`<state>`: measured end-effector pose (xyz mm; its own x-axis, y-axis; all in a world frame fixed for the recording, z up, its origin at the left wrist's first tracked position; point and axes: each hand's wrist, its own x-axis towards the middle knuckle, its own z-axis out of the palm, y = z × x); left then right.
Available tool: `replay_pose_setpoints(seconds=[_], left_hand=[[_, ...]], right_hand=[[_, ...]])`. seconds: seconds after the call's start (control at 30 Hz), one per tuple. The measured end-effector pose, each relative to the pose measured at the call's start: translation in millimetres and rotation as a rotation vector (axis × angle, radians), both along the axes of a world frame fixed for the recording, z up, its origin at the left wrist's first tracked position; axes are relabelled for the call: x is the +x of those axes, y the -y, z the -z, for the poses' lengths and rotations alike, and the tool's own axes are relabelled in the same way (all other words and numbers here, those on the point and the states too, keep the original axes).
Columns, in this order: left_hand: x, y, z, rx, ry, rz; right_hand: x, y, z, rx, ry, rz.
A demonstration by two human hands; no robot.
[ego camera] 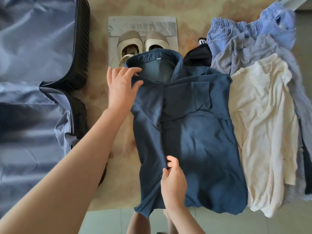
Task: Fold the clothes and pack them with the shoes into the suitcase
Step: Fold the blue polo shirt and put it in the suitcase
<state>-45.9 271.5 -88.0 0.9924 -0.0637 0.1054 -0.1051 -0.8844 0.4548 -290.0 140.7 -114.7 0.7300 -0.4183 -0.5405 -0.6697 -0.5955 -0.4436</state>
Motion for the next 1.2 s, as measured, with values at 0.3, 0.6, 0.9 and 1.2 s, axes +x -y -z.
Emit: replay_pose_setpoints(seconds=[0.3, 0.6, 0.9, 1.2], left_hand=[[22, 21, 1, -0.011, 0.105, 0.119], [0, 10, 4, -0.068, 0.156, 0.004], [-171, 10, 24, -0.502, -0.489, -0.474], [-165, 14, 36, -0.609, -0.752, -0.690]], right_hand=[[1, -8, 6, -0.218, 0.211, -0.124], [12, 0, 11, -0.237, 0.284, -0.162], [2, 7, 12, -0.194, 0.246, -0.139], [-1, 13, 9, -0.139, 0.160, -0.107]])
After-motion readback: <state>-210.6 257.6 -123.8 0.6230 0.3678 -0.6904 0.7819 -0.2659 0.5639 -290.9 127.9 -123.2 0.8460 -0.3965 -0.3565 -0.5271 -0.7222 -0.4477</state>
